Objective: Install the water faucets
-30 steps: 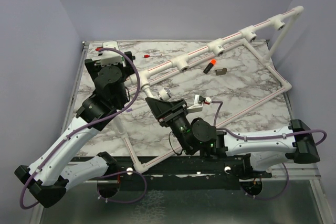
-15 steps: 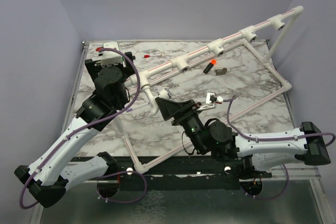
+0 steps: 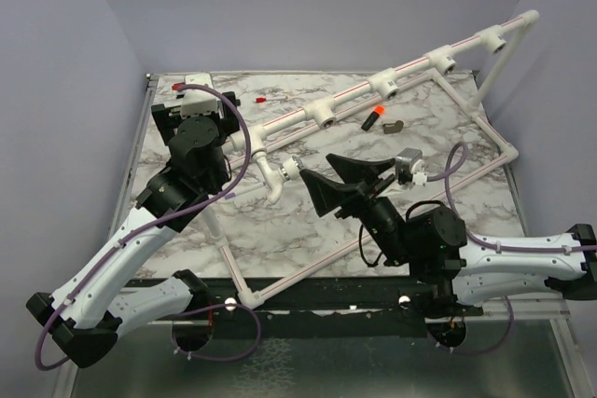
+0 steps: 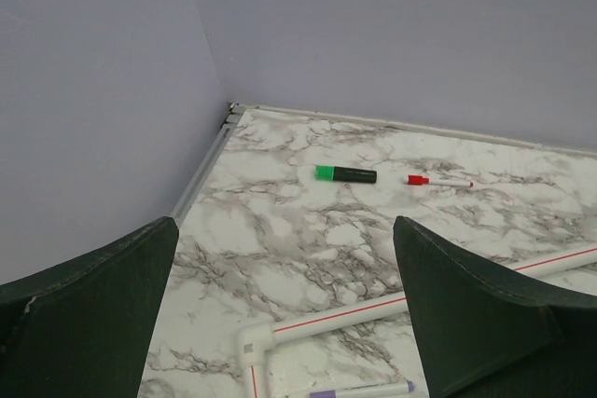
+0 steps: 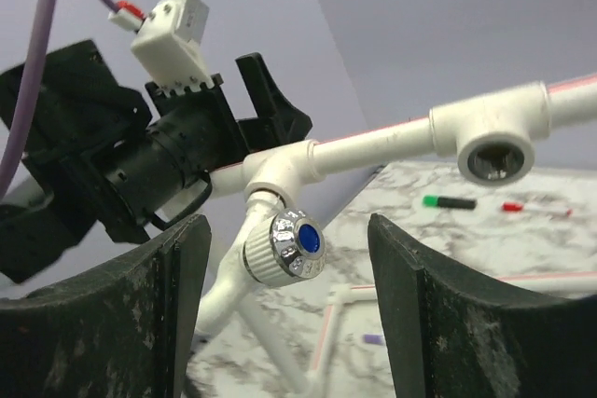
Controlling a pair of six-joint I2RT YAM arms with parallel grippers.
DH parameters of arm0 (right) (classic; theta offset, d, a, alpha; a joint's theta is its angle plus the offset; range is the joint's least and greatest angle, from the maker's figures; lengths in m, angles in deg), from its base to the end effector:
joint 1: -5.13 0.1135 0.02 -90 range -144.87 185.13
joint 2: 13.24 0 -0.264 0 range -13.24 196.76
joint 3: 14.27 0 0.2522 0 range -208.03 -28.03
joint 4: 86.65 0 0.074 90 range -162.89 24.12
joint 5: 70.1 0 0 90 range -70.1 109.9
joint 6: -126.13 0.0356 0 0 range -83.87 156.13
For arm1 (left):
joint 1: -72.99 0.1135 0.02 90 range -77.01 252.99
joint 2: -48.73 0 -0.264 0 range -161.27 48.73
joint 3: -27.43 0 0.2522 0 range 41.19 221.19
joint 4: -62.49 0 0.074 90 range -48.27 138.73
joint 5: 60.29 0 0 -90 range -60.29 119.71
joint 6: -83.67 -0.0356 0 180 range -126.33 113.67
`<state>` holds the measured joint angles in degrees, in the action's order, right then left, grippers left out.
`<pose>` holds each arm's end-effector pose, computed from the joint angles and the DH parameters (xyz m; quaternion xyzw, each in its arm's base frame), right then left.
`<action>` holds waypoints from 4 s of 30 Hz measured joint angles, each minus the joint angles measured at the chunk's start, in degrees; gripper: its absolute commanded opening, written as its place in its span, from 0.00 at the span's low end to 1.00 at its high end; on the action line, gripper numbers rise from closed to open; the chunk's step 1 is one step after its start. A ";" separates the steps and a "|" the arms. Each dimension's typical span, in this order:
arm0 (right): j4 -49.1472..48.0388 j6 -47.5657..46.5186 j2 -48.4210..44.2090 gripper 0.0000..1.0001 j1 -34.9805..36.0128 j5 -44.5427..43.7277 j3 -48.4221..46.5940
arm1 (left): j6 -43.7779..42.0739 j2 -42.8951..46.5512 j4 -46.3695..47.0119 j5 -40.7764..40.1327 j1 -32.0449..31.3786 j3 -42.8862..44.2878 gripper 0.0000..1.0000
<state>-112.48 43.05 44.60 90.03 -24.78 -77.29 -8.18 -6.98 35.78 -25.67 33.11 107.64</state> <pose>0.0441 0.2127 0.4109 -0.0294 0.5621 0.4480 0.6946 0.1684 -0.1025 0.4326 -0.0738 0.7110 0.1166 0.6895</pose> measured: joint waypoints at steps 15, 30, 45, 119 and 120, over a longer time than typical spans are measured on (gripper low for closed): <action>29.99 -52.57 -1.92 0.80 0.00 28.22 -16.52 | -1.95 -0.42 0.04 -0.68 0.00 0.17 0.99; 50.34 -82.27 9.11 0.81 0.00 24.06 -22.99 | -3.56 -0.61 0.07 -1.27 0.00 0.28 0.99; 35.95 -93.72 13.90 0.68 0.00 18.93 -16.57 | -3.61 -0.55 0.07 -1.27 0.00 0.28 0.99; -8.52 -33.38 21.44 0.86 2.97 6.29 -9.18 | -1.22 1.53 0.00 -0.79 -0.39 -0.66 0.99; -7.15 -33.51 20.90 0.88 2.86 7.91 -9.46 | -1.22 1.55 0.00 -0.68 -0.48 -0.68 0.99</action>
<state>-119.63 9.54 65.50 92.90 -16.87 -86.75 -9.40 -5.43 35.78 -26.34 32.63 106.97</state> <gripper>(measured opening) 0.815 0.988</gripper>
